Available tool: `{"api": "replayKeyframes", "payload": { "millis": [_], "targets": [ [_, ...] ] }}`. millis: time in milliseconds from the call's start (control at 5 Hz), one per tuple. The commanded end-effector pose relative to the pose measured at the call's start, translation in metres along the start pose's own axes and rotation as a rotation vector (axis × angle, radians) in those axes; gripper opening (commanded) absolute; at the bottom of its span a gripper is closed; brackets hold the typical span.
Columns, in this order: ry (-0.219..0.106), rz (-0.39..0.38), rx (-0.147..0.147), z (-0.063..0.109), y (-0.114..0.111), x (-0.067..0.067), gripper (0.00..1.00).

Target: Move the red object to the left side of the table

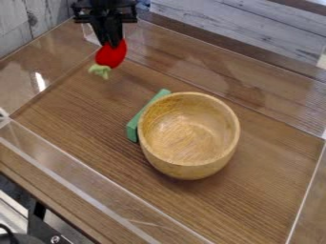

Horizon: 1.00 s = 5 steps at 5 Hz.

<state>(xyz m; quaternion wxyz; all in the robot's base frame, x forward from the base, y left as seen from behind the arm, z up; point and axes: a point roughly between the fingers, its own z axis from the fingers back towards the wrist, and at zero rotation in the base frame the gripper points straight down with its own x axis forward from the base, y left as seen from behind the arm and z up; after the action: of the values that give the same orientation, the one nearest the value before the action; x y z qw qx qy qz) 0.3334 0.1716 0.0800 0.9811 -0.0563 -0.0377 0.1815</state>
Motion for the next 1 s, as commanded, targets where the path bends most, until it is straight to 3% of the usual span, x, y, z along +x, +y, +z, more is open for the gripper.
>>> {"api": "replayKeyframes", "payload": {
  "millis": [0, 400, 800],
  "targets": [
    [-0.053, -0.024, 0.015, 0.013, -0.002, 0.011, 0.0],
    [-0.029, -0.065, -0.01, 0.0, 0.007, 0.011, 0.0],
    [0.001, -0.127, -0.059, 0.021, 0.02, 0.007, 0.0]
  ]
}}
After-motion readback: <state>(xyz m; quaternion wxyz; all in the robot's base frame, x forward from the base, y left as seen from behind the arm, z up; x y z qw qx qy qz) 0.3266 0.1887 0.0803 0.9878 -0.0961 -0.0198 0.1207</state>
